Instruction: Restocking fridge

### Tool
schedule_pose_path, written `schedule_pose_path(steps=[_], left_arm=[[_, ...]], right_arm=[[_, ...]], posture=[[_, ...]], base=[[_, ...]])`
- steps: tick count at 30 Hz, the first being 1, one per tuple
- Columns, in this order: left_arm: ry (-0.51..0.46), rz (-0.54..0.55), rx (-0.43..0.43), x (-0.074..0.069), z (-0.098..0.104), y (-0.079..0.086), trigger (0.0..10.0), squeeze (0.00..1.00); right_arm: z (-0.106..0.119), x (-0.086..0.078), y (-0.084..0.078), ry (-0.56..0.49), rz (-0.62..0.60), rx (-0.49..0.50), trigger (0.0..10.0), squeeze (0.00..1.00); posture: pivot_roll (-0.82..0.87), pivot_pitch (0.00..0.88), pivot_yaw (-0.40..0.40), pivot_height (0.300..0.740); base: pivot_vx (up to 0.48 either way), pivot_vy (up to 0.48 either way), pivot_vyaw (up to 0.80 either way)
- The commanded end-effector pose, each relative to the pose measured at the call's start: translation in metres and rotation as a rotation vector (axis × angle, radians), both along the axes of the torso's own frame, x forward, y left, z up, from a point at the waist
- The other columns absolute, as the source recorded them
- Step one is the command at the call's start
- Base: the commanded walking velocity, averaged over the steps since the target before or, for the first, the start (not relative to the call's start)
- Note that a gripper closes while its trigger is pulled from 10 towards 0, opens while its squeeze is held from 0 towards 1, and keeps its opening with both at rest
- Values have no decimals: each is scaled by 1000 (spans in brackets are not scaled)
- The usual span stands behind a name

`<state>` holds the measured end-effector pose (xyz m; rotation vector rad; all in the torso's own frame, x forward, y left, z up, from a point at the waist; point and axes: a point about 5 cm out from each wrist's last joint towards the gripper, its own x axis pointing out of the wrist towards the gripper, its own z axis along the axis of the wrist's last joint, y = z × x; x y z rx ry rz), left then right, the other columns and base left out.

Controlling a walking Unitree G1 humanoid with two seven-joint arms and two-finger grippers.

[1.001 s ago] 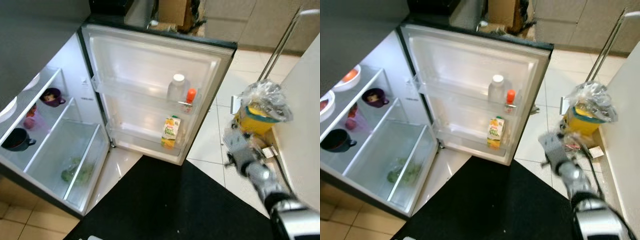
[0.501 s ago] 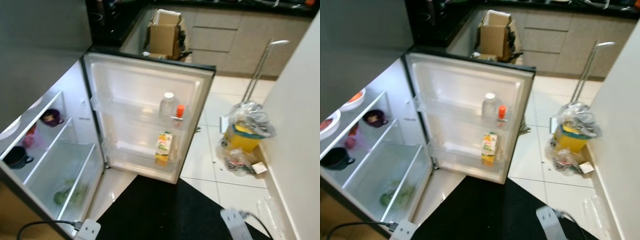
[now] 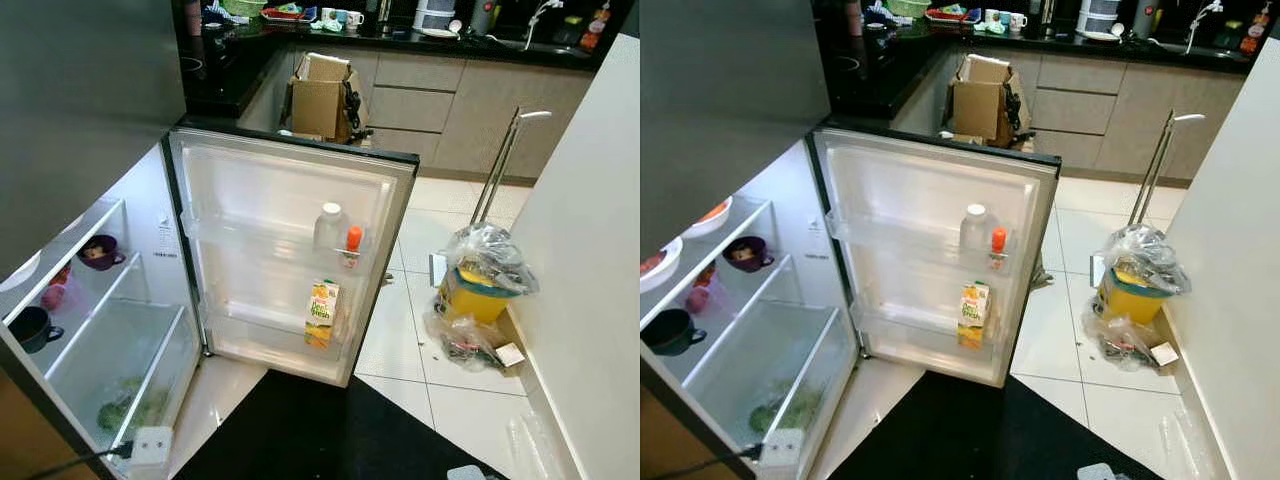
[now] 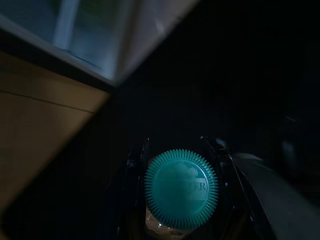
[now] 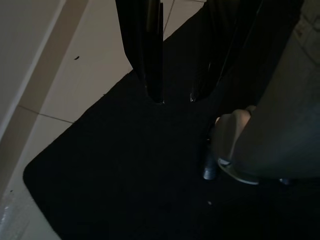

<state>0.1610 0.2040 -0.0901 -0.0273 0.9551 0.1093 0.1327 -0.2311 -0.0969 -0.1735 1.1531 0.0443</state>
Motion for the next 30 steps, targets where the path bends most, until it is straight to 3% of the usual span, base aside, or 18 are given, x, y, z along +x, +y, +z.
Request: schedule_pose_path(steps=[1, 15, 30], left_arm=[[39, -1, -28, -8, -4, -4, 10000, 0], [94, -24, -35, -23, -10, -6, 10000, 0], [87, -57, -25, -18, -8, -4, 10000, 0]], right_arm=[[2, 6, 0, -17, -10, 8, 10000, 0], [0, 4, 8, 10, 48, 5, 10000, 0], [-2, 1, 10, 21, 48, 8, 10000, 0]], posture=[[-86, 0, -43, 740], [-72, 0, -34, 740], [-79, 0, -15, 740]], base=[[0, 0, 0], [295, 0, 0], [355, 0, -82]])
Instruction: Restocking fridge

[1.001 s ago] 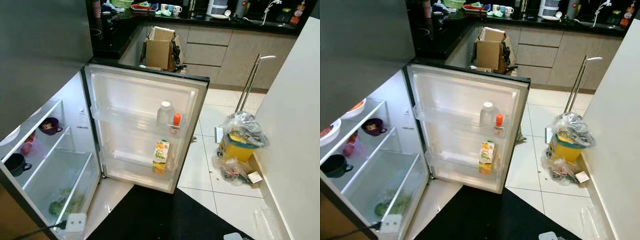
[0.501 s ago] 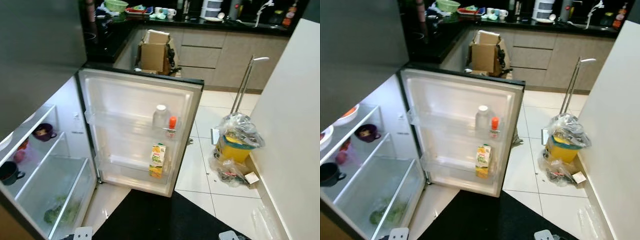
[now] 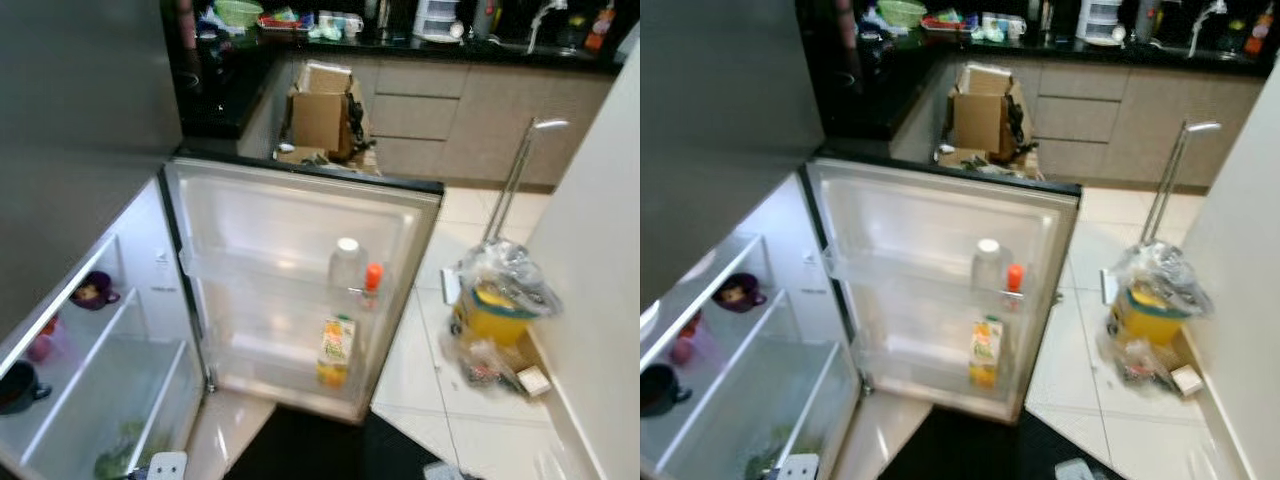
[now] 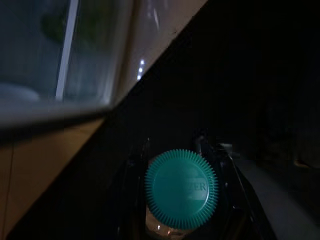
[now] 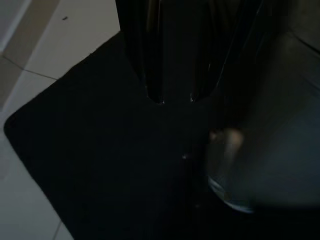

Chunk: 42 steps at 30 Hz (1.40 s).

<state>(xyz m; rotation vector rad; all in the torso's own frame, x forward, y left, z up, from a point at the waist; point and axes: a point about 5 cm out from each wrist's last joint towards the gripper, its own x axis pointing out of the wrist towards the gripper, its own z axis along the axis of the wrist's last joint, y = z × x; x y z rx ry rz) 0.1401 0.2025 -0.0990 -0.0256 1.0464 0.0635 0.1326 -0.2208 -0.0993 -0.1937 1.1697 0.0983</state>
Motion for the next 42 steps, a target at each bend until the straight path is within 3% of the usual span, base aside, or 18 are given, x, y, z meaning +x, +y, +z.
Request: schedule_pose_path(steps=[1, 6, 16, 26, 42], left_arm=[[-4, -20, -2, 3, 1, -2, 10000, 0], [-6, -26, -3, 4, 1, -3, 10000, 0], [0, -40, -6, 2, 0, -4, 10000, 0], [2, -42, -7, 2, 0, -5, 10000, 0], [-21, -25, 34, 3, 1, 0, 10000, 0]], right_arm=[[0, 1, 0, 1, -2, -4, 10000, 0], [0, 1, 0, 2, -3, -4, 10000, 0], [0, 0, 1, 0, 1, -5, 10000, 0], [-1, -3, 1, 9, 7, -6, 10000, 0], [0, -1, 0, 2, 34, -11, 10000, 0]], posture=[[-79, 0, -15, 740], [-79, 0, -15, 740], [-78, 0, -13, 740], [-80, 0, -15, 740], [-77, 0, -26, 740]], base=[[304, 0, -781], [61, 0, -781], [0, 0, 0], [0, -429, 0], [0, 0, 0]])
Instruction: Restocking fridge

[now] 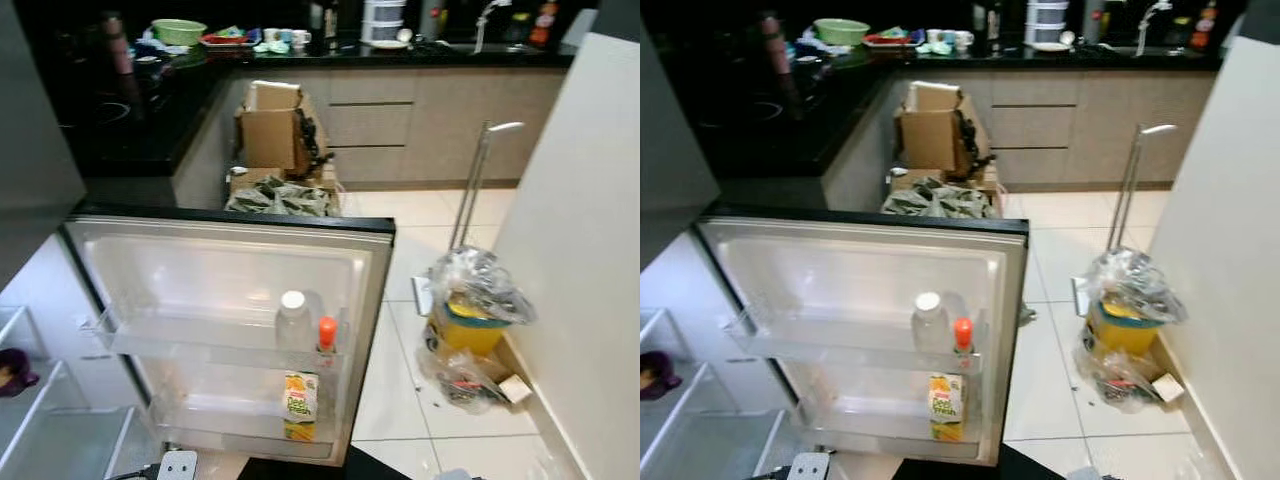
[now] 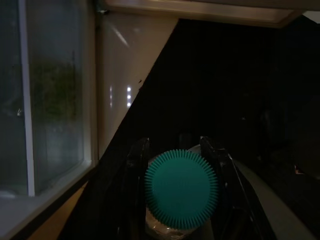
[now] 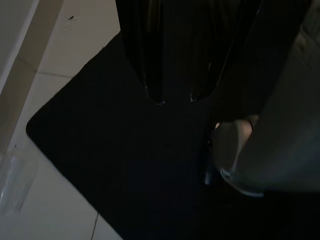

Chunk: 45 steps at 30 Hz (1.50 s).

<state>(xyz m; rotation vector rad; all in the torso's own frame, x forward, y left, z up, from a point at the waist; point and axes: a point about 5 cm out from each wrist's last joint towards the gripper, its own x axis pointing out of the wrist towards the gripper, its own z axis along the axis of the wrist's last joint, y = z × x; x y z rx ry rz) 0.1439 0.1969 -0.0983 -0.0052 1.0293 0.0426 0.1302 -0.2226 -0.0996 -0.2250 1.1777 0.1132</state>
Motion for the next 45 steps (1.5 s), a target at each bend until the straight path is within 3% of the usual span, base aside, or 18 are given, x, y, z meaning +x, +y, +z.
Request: schedule_pose_path(steps=[1, 9, 10, 17, 20, 26, 29, 37, 45], left_arm=[[-5, 2, 26, -1, 1, 6, 10000, 0], [-123, 112, 33, 19, 13, 24, 10000, 0], [-154, 140, 33, 25, 17, 30, 10000, 0], [-198, 121, 4, 33, 22, 28, 10000, 0], [-210, 118, -7, 35, 22, 27, 10000, 0], [-278, 88, -24, 42, 27, 23, 10000, 0], [-290, 92, -32, 43, 29, 24, 10000, 0], [-375, 98, -49, 53, 40, 38, 10000, 0], [-439, 76, -71, 60, 47, 41, 10000, 0]], right_arm=[[0, 1, 1, -7, 6, 7, 10000, 0], [14, 33, 0, -139, -2, 43, 10000, 0], [20, 47, 1, -196, -6, 65, 10000, 0], [32, 72, 12, -274, 25, 133, 10000, 0], [33, 74, 14, -278, 34, 147, 10000, 0], [40, 88, 35, -299, 147, 261, 10000, 0], [41, 90, 37, -304, 175, 274, 10000, 0], [56, 105, 41, -323, 410, 302, 10000, 0], [64, 113, 46, -349, 488, 329, 10000, 0]], posture=[[-77, 0, -26, 740], [-78, 0, -26, 740], [-78, 0, -25, 740], [-77, 0, -22, 740], [-75, 0, -22, 740], [-74, 0, -23, 735], [-75, 0, -23, 730], [-75, 0, -25, 700], [-77, 0, -25, 665]], base=[[0, 0, 0], [0, 0, 0], [0, 0, 0], [0, 0, 0], [0, 0, 0], [0, 0, 0], [0, 0, 0], [0, 0, 0], [0, 0, 0]])
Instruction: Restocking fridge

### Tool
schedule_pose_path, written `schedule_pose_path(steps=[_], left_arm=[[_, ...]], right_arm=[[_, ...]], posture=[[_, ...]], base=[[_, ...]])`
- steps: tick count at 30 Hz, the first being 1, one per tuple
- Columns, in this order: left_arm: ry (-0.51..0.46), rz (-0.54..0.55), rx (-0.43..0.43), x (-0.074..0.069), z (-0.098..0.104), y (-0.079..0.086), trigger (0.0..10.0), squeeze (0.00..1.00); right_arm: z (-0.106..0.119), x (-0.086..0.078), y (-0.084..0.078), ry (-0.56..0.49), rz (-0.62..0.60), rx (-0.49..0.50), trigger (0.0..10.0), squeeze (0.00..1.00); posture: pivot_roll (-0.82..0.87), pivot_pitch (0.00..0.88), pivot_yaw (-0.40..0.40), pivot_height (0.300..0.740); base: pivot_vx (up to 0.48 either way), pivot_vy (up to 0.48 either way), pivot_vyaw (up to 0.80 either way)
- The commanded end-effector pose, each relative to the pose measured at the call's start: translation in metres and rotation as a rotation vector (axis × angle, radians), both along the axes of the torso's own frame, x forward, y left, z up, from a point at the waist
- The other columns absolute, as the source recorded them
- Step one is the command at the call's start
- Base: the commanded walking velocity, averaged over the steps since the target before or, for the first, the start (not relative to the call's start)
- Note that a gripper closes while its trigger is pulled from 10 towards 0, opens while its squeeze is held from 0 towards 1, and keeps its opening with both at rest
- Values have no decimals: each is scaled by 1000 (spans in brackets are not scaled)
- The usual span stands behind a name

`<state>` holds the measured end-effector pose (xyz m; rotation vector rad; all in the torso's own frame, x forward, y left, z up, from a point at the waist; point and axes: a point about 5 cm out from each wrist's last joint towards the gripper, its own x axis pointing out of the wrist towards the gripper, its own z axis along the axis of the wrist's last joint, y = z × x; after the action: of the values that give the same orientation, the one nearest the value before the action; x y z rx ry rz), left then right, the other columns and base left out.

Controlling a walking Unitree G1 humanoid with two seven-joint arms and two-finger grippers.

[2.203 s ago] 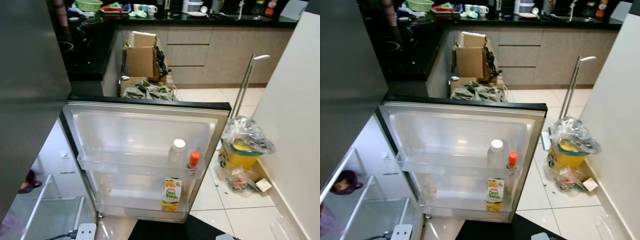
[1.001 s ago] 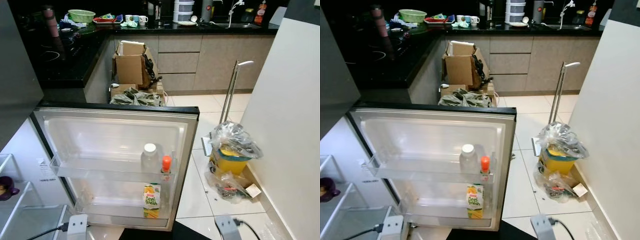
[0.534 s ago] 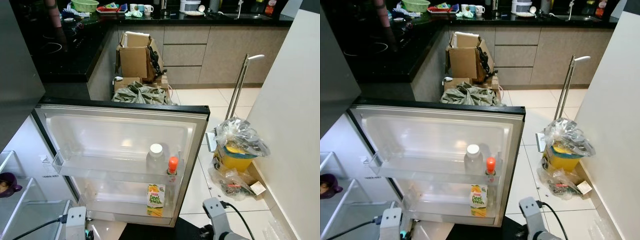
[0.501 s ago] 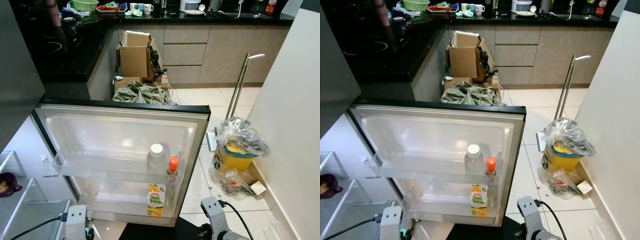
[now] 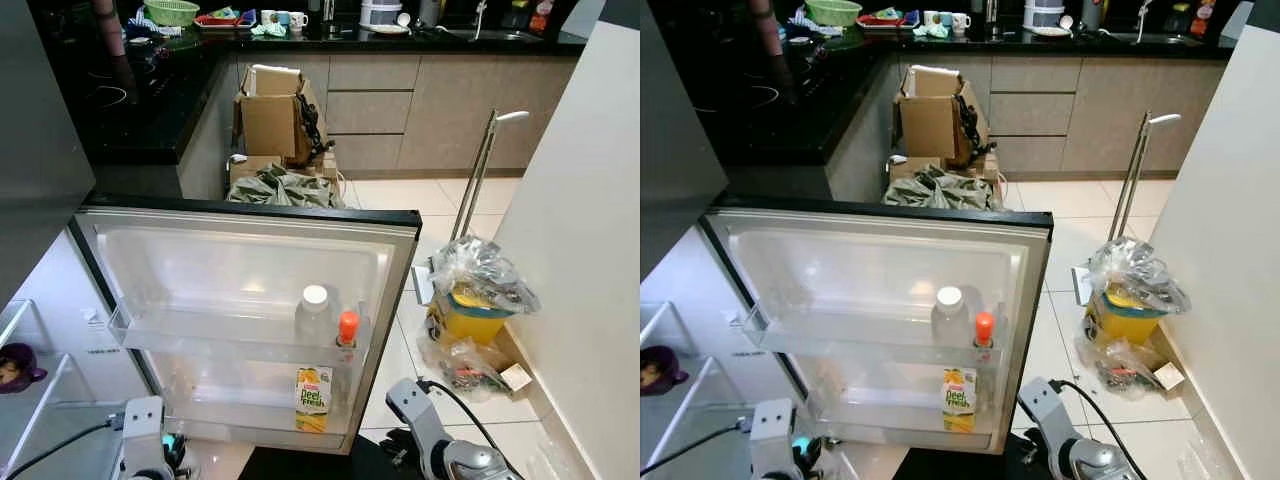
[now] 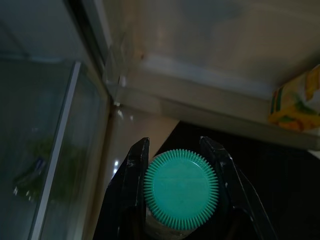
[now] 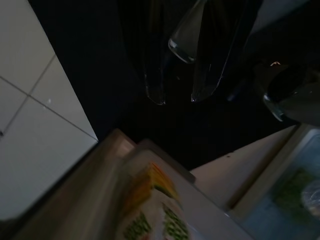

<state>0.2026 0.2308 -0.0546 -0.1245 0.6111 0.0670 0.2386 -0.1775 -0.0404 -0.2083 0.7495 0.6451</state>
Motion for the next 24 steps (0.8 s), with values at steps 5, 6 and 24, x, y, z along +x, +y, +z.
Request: schedule_pose_path(steps=[5, 6, 24], left_arm=[[-59, -24, 18, 8, 9, 8, 10000, 0], [-62, -26, 19, 8, 10, 8, 10000, 0], [-235, -97, 16, 35, 34, 5, 10000, 0]], right_arm=[[10, 11, 5, -48, 56, 15, 10000, 0], [10, 12, 5, -50, 61, 16, 10000, 0], [35, 36, 14, -155, 131, 69, 10000, 0]], posture=[[-71, 0, -27, 645], [-71, 0, -27, 640], [-67, 0, -33, 560]], base=[[0, 0, 0], [0, 0, 0], [0, 0, 0]])
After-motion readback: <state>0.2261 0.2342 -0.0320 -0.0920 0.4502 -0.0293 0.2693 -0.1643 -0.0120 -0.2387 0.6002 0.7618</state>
